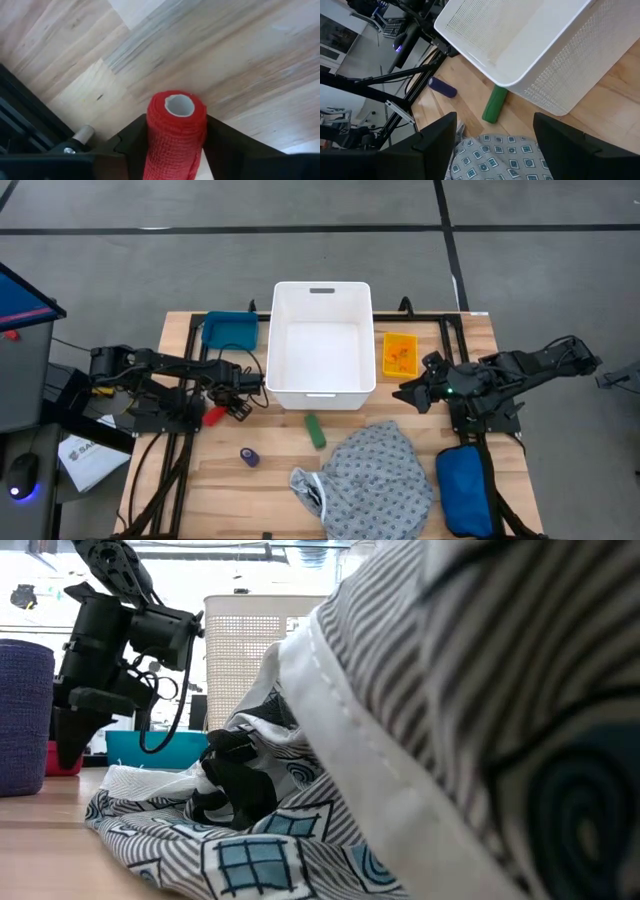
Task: Pick & place medical supplies in basket/bin
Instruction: Put the red bandage into the blue bin
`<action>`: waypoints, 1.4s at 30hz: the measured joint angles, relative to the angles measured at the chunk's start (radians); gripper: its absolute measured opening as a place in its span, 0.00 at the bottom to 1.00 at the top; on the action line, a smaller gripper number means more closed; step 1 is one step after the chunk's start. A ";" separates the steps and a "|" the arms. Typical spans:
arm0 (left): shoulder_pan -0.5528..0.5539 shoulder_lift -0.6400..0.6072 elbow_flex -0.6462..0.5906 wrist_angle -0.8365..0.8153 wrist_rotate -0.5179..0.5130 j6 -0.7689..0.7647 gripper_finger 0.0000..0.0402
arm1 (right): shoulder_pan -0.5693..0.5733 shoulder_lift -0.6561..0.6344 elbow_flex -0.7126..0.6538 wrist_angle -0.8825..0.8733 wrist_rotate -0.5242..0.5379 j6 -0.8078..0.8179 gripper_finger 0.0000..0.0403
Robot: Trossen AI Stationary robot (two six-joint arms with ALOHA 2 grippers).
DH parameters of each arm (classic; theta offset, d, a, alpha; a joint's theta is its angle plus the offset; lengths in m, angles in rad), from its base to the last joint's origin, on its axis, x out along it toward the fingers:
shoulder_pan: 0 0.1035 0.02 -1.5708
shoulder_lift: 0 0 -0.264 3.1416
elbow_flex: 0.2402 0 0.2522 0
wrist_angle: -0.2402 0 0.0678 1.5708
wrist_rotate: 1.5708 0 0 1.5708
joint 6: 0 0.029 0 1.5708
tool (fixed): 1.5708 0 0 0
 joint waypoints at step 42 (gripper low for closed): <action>-0.069 -0.647 0.162 -0.002 -0.163 -0.125 0.34 | 0.005 0.000 0.000 0.009 0.060 0.029 0.65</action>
